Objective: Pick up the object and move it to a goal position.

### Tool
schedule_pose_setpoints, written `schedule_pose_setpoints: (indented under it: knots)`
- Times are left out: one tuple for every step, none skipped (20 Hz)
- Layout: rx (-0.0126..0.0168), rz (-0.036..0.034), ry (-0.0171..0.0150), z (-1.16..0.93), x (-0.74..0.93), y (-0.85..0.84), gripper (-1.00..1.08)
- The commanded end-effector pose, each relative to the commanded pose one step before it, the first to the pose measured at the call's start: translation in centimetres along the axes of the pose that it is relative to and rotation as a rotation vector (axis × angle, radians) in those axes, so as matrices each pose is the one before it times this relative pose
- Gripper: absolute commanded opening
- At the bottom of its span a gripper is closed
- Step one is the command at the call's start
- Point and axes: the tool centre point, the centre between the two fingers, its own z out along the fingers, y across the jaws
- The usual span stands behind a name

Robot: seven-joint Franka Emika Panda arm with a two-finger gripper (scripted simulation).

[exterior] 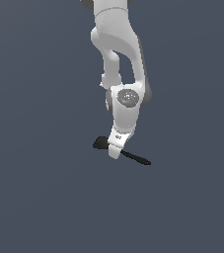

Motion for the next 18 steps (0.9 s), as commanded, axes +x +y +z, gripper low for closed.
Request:
schedule_pose_setpoints:
  knots:
    - [-0.00095,-0.02949,0.00230,0.165,0.145,-0.093,1.00]
    - [-0.00016,-0.00735,0.00056,0.045,0.037,-0.026,1.00]
    - [-0.00013,-0.00572,0.00044,0.035,0.029,-0.020,1.00]
    - [-0.00009,-0.00407,0.00032,0.025,0.021,-0.014,1.00]
    - [-0.00005,-0.00238,0.00019,0.015,0.009,-0.007,1.00]
    - [-0.00002,-0.00097,0.00008,0.004,0.013,-0.007,1.00]
    - [0.00037,0.00522,-0.00048,-0.019,-0.029,0.009,1.00]
    - [0.00000,0.00000,0.00000,0.034,-0.002,0.000,1.00]
    - [0.00000,0.00000,0.00000,0.100,-0.007,0.001,1.00]
    - [0.00000,0.00000,0.00000,0.166,-0.012,0.001,1.00]
    - [-0.00003,-0.00069,0.00000,0.230,0.020,-0.019,1.00]
    - [0.00000,0.00000,0.00000,0.298,-0.021,0.001,1.00]
    - [-0.00003,-0.00069,0.00001,0.361,0.010,-0.020,1.00]
    - [-0.00002,-0.00069,0.00001,0.424,0.005,-0.021,1.00]
    - [-0.00002,-0.00069,0.00001,0.486,0.000,-0.021,1.00]
    - [-0.00002,-0.00069,0.00002,0.546,-0.004,-0.021,1.00]
    - [-0.00002,-0.00069,0.00002,0.537,-0.001,-0.019,1.00]
    - [0.00000,0.00000,0.00000,0.467,-0.030,0.005,1.00]
